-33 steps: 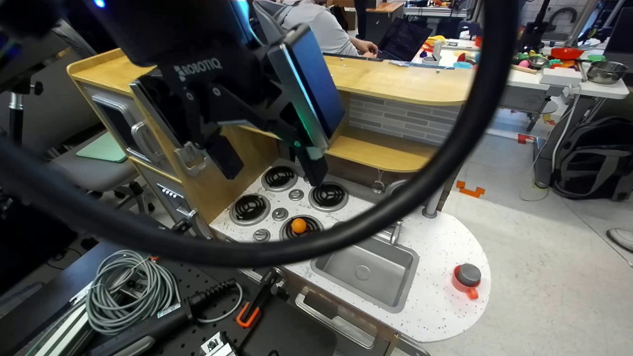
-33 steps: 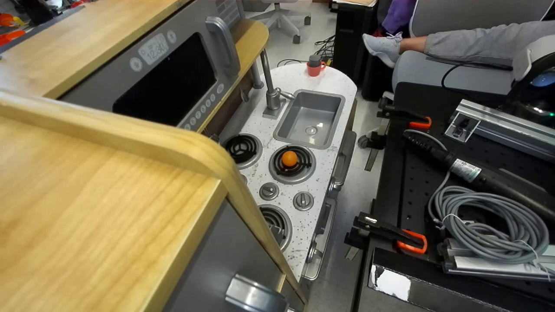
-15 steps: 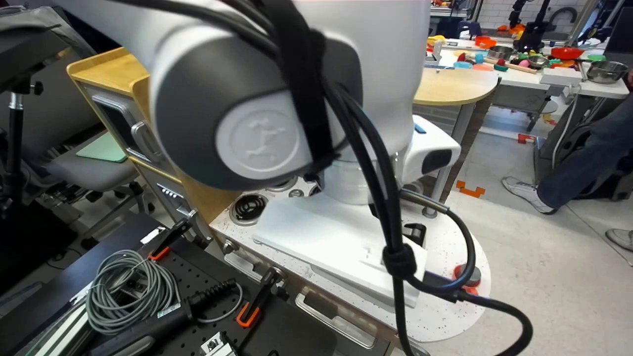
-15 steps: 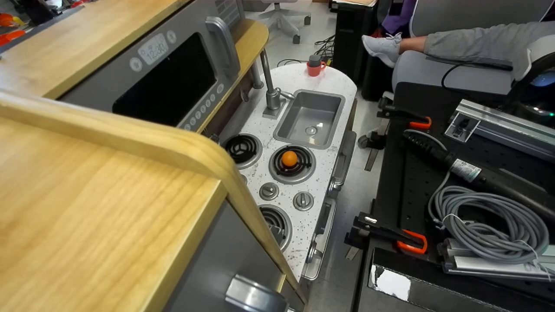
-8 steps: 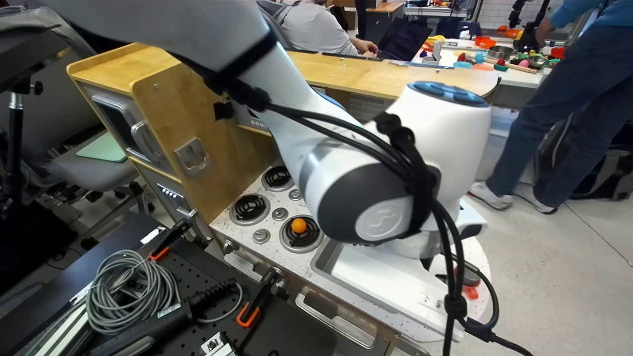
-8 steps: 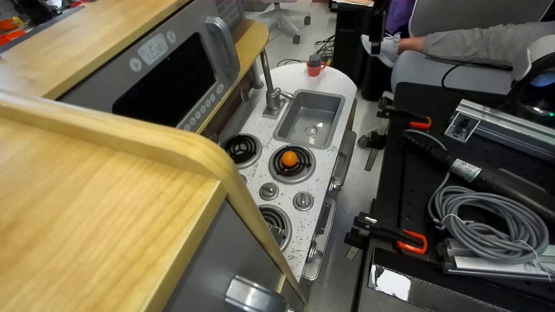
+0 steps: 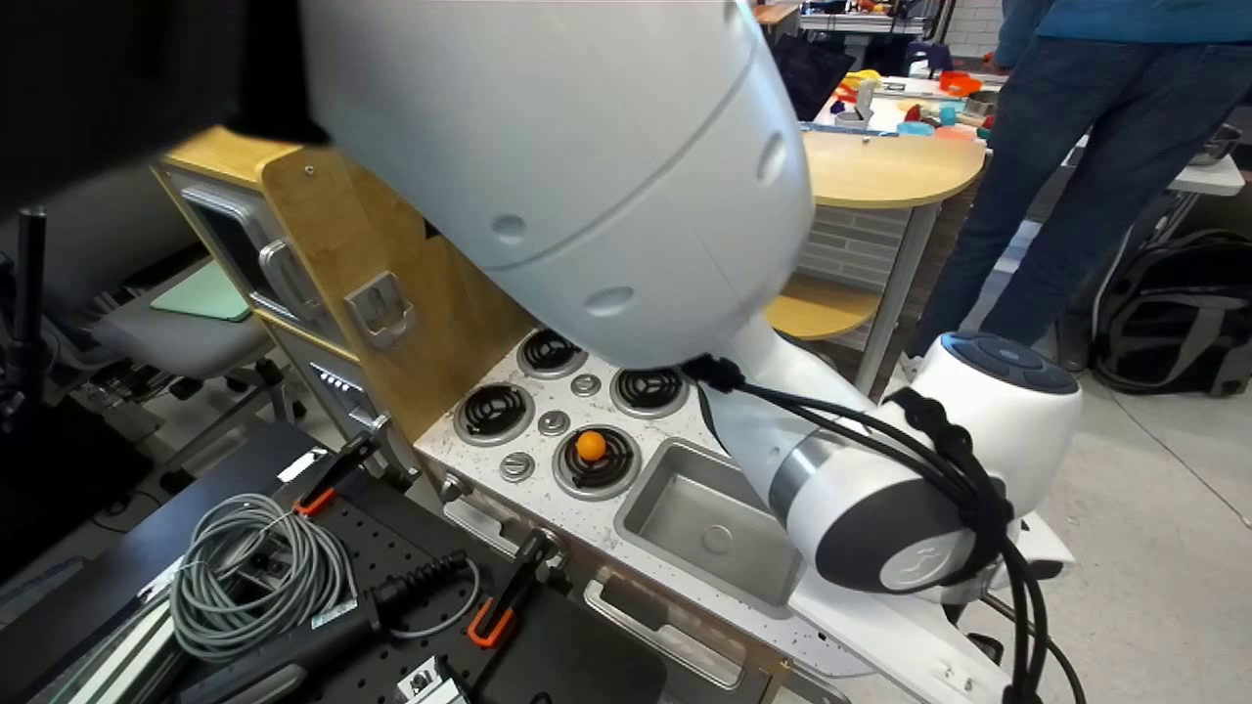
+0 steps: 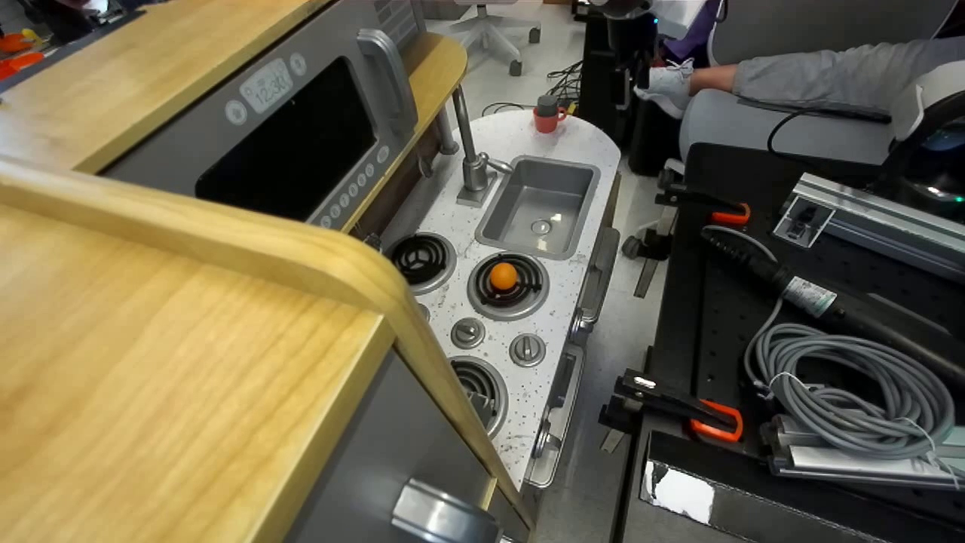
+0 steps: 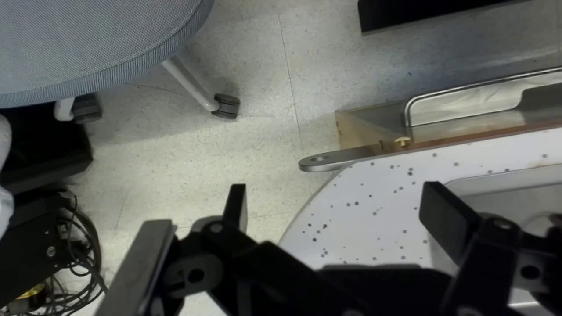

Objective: Remove the gray object from the cup

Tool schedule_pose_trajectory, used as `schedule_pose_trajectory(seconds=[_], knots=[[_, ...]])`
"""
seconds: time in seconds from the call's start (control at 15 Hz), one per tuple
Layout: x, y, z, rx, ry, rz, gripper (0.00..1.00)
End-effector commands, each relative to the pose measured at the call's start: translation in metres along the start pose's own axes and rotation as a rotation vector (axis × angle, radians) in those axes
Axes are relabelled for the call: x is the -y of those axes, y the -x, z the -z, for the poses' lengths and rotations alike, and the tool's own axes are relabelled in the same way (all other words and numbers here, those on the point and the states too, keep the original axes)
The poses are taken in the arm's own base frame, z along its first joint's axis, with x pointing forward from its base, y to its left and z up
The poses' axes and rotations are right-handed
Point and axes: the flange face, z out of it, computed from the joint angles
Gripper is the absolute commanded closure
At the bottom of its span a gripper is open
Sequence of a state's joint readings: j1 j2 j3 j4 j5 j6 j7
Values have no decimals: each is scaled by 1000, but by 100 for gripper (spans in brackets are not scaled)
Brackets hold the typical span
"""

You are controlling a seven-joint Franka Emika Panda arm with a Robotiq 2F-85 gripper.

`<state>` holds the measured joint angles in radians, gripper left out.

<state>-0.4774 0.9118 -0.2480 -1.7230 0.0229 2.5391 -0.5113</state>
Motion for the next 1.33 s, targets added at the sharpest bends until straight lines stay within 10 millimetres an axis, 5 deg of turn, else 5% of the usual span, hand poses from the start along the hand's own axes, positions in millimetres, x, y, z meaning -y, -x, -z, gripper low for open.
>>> schedule_pose_trajectory(seconds=[0.0,0.6,1.27], knots=[[-23,-37,-31,-24,21,-42,0],[-27,-113,-19,-88,14,-67,0],[-13,-154,-7,-96,15,-58,0]])
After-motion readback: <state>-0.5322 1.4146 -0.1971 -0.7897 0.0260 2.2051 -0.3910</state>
